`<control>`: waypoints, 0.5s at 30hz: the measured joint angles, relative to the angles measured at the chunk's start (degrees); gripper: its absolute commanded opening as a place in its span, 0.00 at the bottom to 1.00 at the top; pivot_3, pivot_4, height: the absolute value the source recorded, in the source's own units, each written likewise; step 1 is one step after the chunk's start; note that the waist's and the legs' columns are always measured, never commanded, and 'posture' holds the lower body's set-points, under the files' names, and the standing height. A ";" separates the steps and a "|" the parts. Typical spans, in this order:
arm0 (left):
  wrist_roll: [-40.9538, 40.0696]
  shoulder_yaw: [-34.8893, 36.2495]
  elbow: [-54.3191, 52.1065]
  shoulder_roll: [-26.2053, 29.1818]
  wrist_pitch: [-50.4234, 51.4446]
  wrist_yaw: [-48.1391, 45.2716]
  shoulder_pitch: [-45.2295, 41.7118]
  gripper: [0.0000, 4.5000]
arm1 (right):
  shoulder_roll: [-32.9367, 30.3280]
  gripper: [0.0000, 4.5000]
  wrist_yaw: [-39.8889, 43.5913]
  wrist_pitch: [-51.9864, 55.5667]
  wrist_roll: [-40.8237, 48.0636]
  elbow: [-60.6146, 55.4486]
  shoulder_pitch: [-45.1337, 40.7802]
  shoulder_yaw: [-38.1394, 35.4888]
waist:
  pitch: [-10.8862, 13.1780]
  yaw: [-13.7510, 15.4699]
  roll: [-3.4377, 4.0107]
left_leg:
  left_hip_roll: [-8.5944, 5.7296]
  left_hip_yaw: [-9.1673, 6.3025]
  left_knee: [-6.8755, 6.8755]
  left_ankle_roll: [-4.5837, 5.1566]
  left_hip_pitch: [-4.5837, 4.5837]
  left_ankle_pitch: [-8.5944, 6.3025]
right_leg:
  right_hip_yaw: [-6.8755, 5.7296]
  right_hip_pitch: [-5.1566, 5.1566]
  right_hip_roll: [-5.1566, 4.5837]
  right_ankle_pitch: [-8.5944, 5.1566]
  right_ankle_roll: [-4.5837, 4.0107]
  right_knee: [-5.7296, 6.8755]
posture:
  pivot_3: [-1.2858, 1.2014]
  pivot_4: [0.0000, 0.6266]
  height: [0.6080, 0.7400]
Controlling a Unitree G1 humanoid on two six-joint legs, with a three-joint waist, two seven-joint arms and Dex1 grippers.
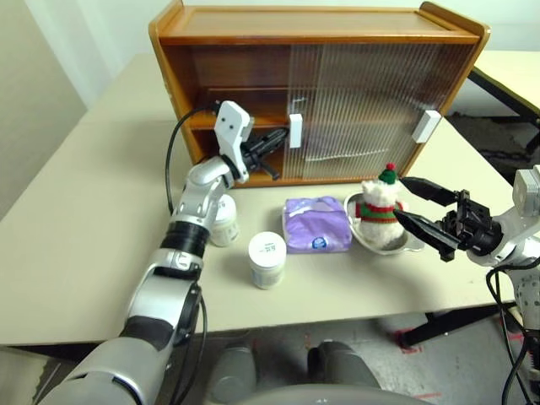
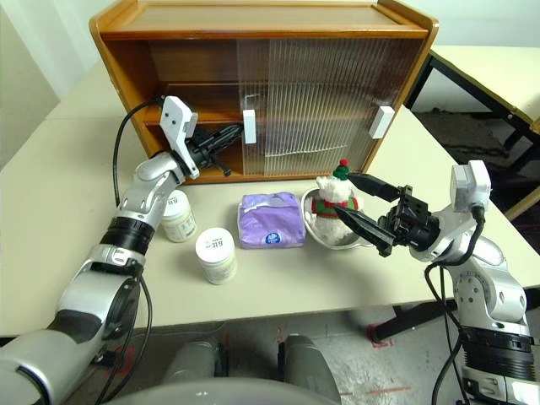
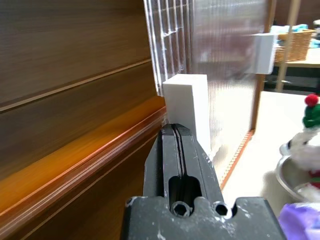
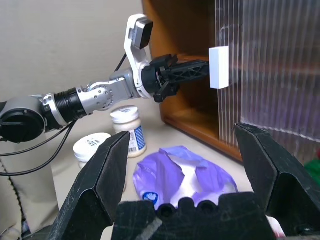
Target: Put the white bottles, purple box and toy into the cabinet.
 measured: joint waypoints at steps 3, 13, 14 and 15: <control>0.57 -0.37 2.88 -1.19 -1.37 -0.50 -1.53 0.01 | 0.01 1.00 -0.43 0.29 0.35 -1.10 0.17 0.00 | 0.01 -0.56 0.00 | -0.02 -0.03 0.00 0.01 -0.01 0.00 | 0.00 0.00 0.00 -0.02 0.04 0.01 | 0.52 0.00 1.00; 1.28 -0.20 6.29 -2.43 -3.08 -1.50 -3.28 0.01 | 0.08 1.00 -1.76 0.89 1.12 -2.10 0.11 0.07 | 0.03 -0.38 -0.03 | -0.26 -0.09 0.05 0.22 -0.12 0.00 | 0.01 0.03 -0.22 0.00 0.28 -0.08 | 0.52 0.00 1.00; 1.27 -0.15 5.89 -2.30 -2.97 -1.71 -3.20 0.01 | 0.08 1.00 -1.78 0.95 1.12 -2.10 0.07 0.14 | 0.03 -0.37 -0.03 | -0.26 -0.09 0.05 0.23 -0.14 -0.01 | 0.01 0.03 -0.22 0.00 0.28 -0.09 | 0.53 0.00 1.00; 1.23 -0.11 5.43 -2.08 -2.75 -1.79 -3.13 0.01 | 0.08 1.00 -1.78 1.01 1.12 -2.10 0.05 0.20 | 0.03 -0.37 -0.03 | -0.26 -0.10 0.05 0.24 -0.15 -0.01 | 0.01 0.03 -0.22 0.00 0.28 -0.09 | 0.53 0.00 1.00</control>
